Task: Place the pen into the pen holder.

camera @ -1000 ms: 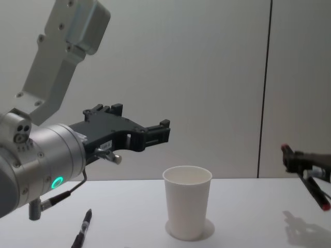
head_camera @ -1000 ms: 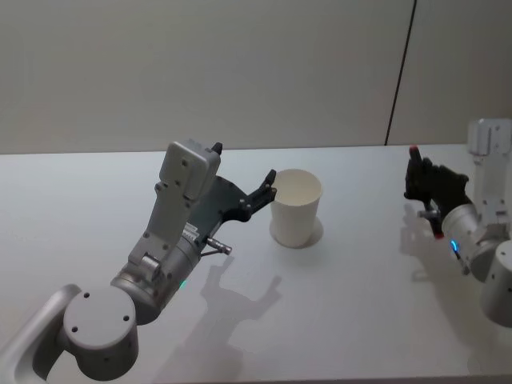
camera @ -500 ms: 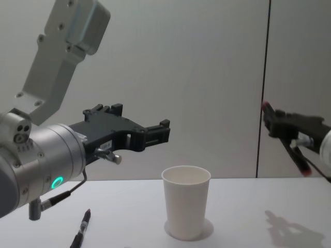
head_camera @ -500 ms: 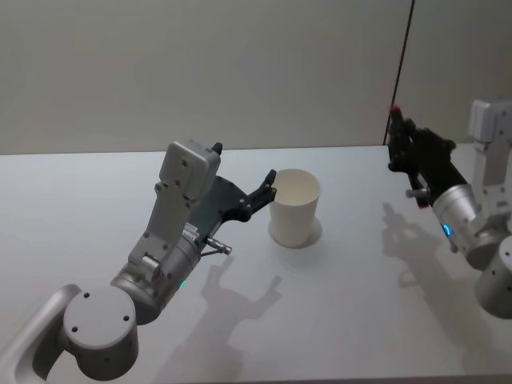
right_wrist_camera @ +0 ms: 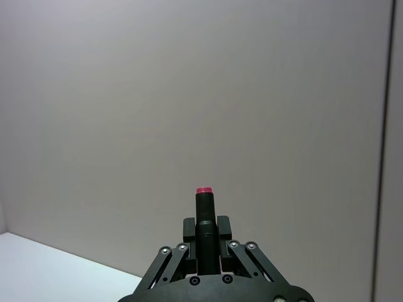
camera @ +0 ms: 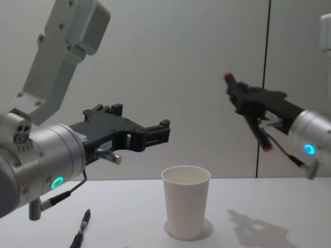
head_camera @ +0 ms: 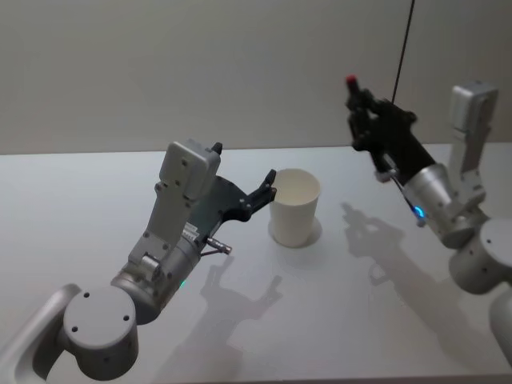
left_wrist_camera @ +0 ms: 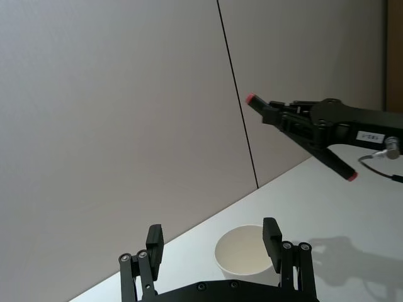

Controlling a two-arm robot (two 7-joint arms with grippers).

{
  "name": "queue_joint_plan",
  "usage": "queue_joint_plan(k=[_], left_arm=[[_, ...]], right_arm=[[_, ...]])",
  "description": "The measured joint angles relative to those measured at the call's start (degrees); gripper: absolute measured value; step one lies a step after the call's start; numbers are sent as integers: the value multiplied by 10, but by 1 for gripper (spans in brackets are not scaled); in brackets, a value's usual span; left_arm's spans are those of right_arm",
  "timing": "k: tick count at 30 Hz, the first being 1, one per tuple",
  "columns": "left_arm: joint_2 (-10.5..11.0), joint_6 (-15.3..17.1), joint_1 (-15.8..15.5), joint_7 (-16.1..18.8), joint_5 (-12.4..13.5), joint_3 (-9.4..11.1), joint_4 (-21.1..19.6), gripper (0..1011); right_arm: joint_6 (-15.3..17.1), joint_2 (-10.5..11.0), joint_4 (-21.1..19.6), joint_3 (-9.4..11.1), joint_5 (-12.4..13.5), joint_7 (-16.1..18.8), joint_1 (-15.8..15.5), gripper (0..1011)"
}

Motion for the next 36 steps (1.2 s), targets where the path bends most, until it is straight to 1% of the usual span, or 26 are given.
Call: queue_joint_plan(k=[1,3,4,7,8,9,10,12,13,16,17,19,20,22,25,26,28,36], left_arm=[[0,0,0,0,0,0,0,1004],[0,0,0,0,0,0,0,1004],[0,0,0,0,0,0,0,1004],[0,0,0,0,0,0,0,1004],[0,0,0,0,0,0,0,1004],[0,0,0,0,0,0,0,1004],[0,0,0,0,0,0,0,1004],[0,0,0,0,0,0,0,1004],[0,0,0,0,0,0,0,1004],[0,0,0,0,0,0,0,1004],[0,0,0,0,0,0,0,1004],[0,0,0,0,0,0,0,1004],[0,0,0,0,0,0,0,1004],[0,0,0,0,0,0,0,1004],[0,0,0,0,0,0,0,1004],[0,0,0,0,0,0,0,1004],[0,0,0,0,0,0,0,1004],[0,0,0,0,0,0,0,1004]], right_arm=[[-13,-6,20,-3,4,12,14,185],[-26,-10,41,-5,8,23,25,185],[-43,-17,68,-9,12,33,41,185],[-64,-26,106,-13,17,48,62,185],[-78,-33,135,-16,20,56,78,185],[-85,-36,147,-17,21,60,85,185],[-98,-41,172,-19,24,66,99,185],[-113,-48,202,-22,27,74,114,185],[-126,-54,227,-25,29,80,128,185],[-145,-62,266,-28,31,87,149,185],[-157,-67,289,-30,31,91,160,185],[-166,-72,310,-33,31,93,171,185],[-177,-77,335,-35,31,95,183,185],[-186,-81,354,-37,31,97,193,185],[-207,-90,398,-44,28,98,214,185],[-207,-90,398,-44,28,98,214,185],[-222,-96,427,-49,23,98,228,185],[-251,-107,475,-63,6,85,248,185]])
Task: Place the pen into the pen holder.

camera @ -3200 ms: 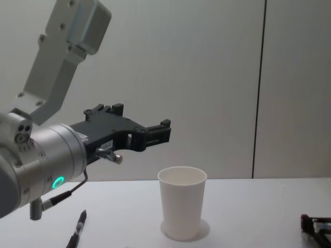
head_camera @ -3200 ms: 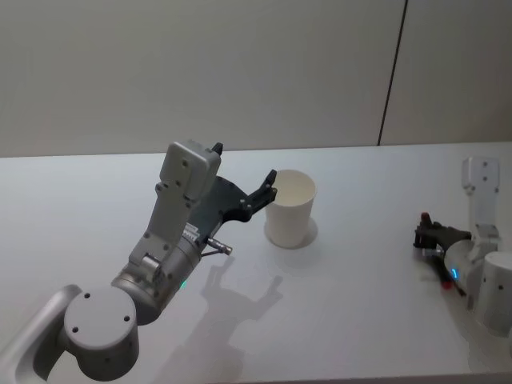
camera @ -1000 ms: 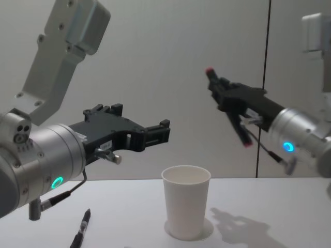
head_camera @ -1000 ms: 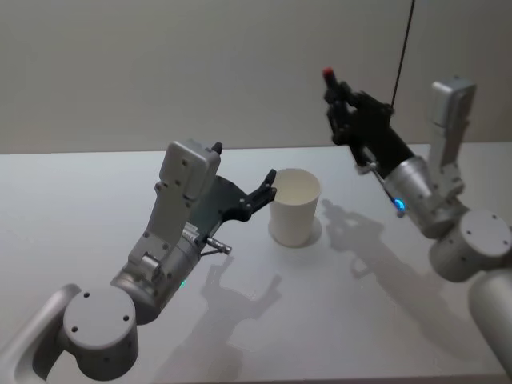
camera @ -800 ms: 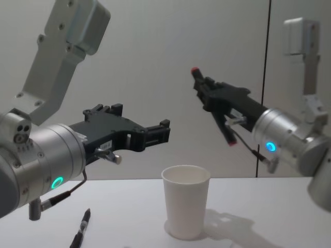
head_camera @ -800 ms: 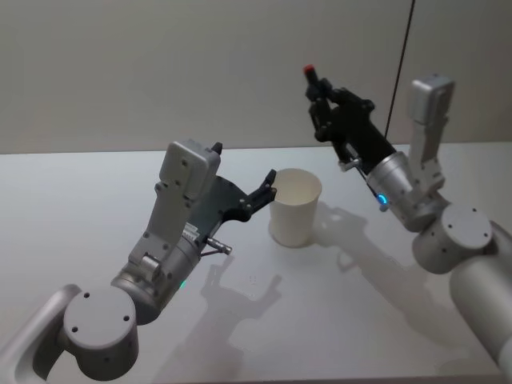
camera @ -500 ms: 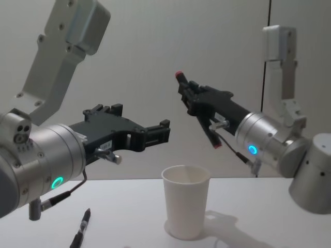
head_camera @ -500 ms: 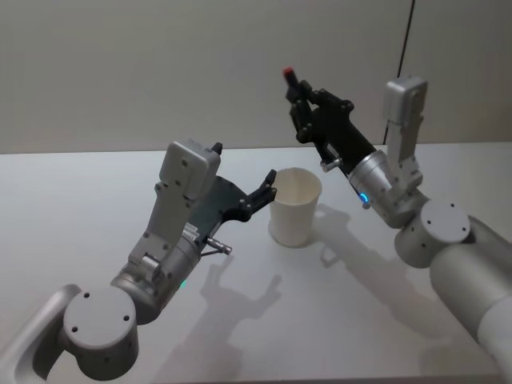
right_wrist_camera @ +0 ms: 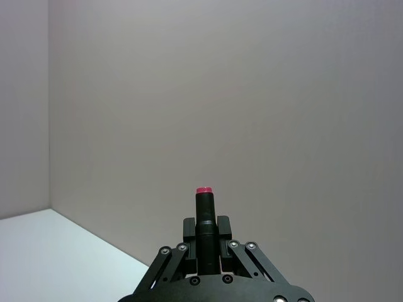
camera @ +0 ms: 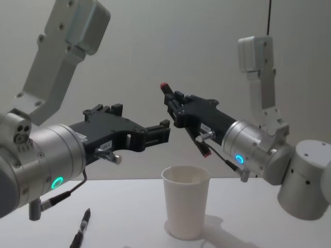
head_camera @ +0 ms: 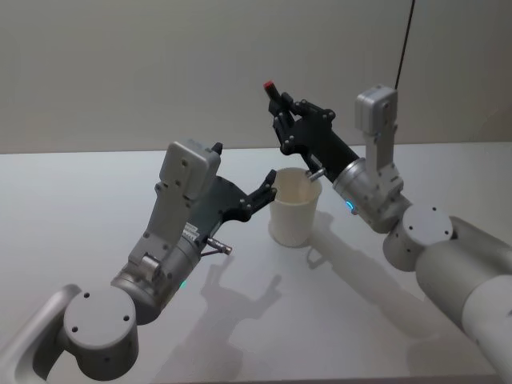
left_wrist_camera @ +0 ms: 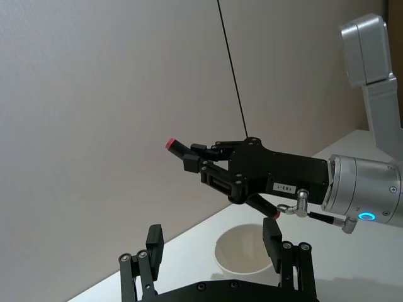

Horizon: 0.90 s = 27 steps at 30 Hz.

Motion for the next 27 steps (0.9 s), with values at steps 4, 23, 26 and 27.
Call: queue_joint_plan(k=[4,23,26,27], left_arm=[[0,0,0,0,0,0,0,1004],[0,0,0,0,0,0,0,1004],[0,0,0,0,0,0,0,1004],[0,0,0,0,0,0,0,1004]], right_arm=[[-12,-3,15,-8,-10,-11,5,185],[-50,-9,49,-32,-55,-69,15,185],[-52,-10,51,-32,-58,-72,15,185],[-53,-10,51,-32,-59,-73,16,185]])
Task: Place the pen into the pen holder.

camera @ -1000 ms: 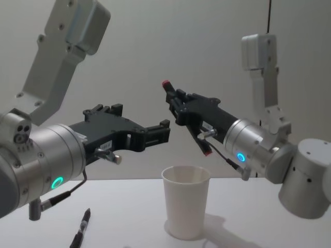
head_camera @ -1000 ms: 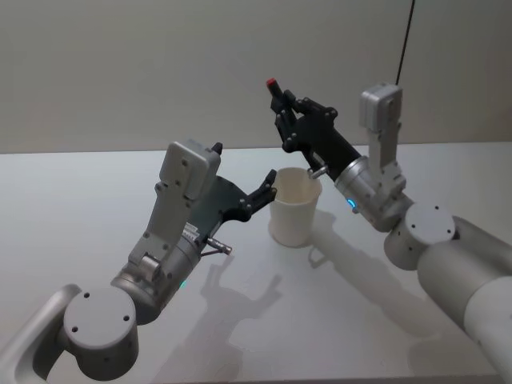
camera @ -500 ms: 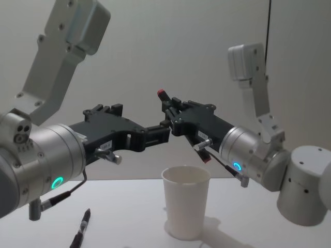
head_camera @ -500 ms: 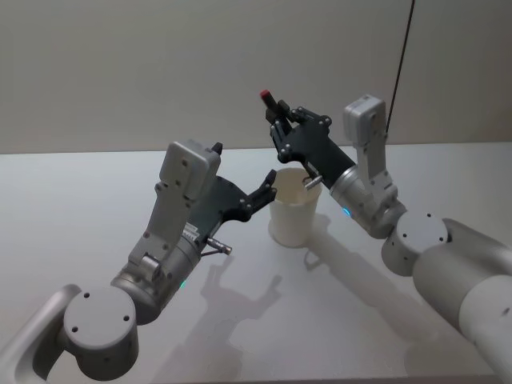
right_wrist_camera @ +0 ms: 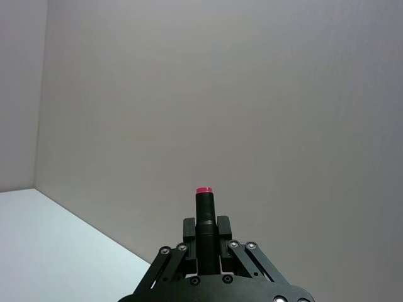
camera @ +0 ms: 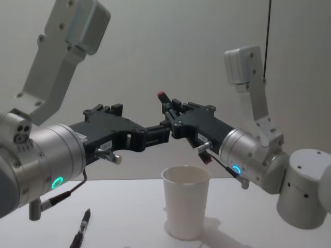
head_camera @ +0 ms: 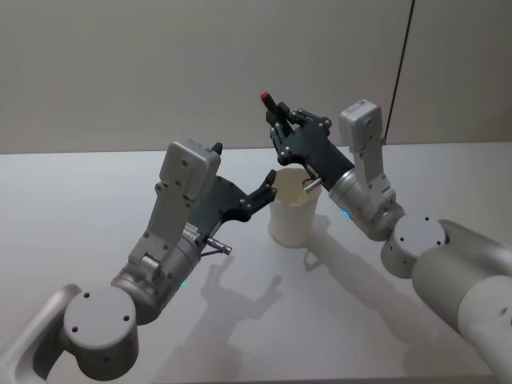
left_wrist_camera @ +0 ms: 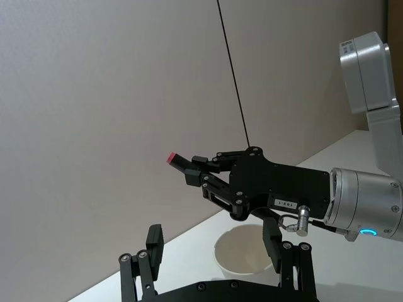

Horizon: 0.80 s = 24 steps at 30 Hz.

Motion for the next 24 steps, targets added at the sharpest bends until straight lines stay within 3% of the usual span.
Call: queue_joint_plan(k=[14,24], left_arm=[[0,0,0,0,0,0,0,1004],[0,0,0,0,0,0,0,1004]], right_arm=[[-2,-1,5,11,-2,-1,3,185],[15,-4,6,16,-5,-2,5,185]])
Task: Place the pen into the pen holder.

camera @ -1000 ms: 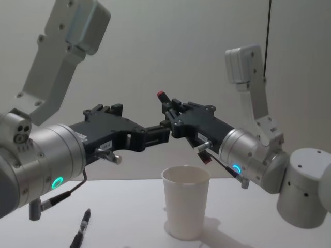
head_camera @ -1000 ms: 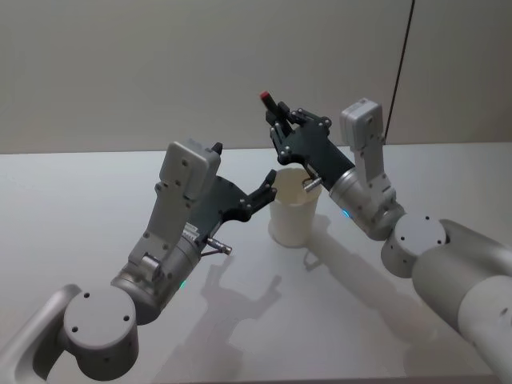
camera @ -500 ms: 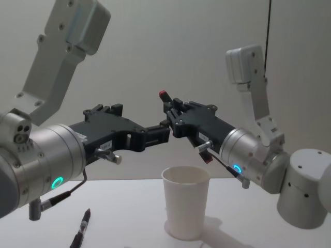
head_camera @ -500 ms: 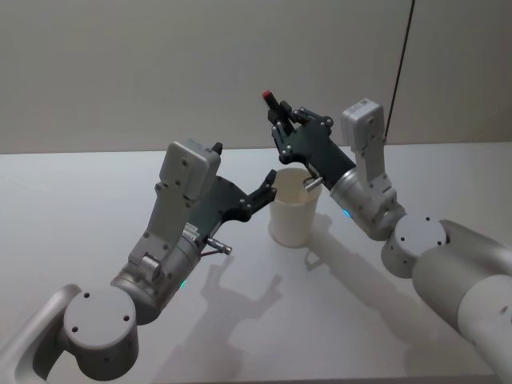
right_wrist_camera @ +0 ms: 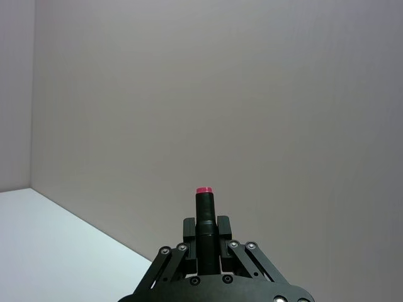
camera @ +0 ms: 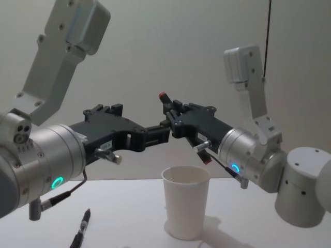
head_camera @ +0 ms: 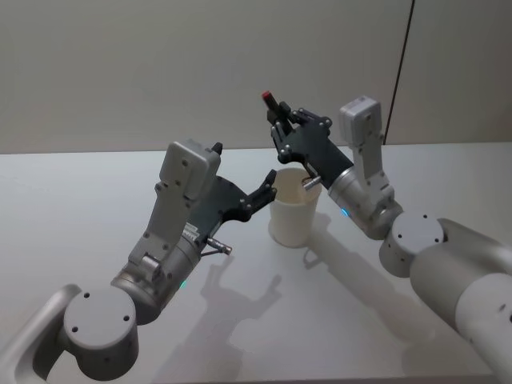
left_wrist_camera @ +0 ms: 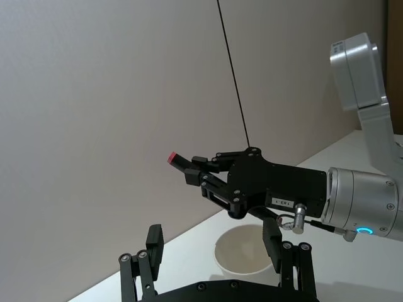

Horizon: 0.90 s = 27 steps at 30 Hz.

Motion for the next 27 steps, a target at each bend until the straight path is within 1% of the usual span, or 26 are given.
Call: queue_joint_plan(k=[5,14,23,27], left_arm=[[0,0,0,0,0,0,0,1004],[0,0,0,0,0,0,0,1004],[0,0,0,0,0,0,0,1004],[0,0,0,0,0,0,0,1004]], right_arm=[[15,-3,1,1,-4,-4,1,185],[28,-6,1,2,-9,-10,3,185],[28,-8,2,7,-12,-14,4,185],[21,-8,1,10,-12,-13,4,185]])
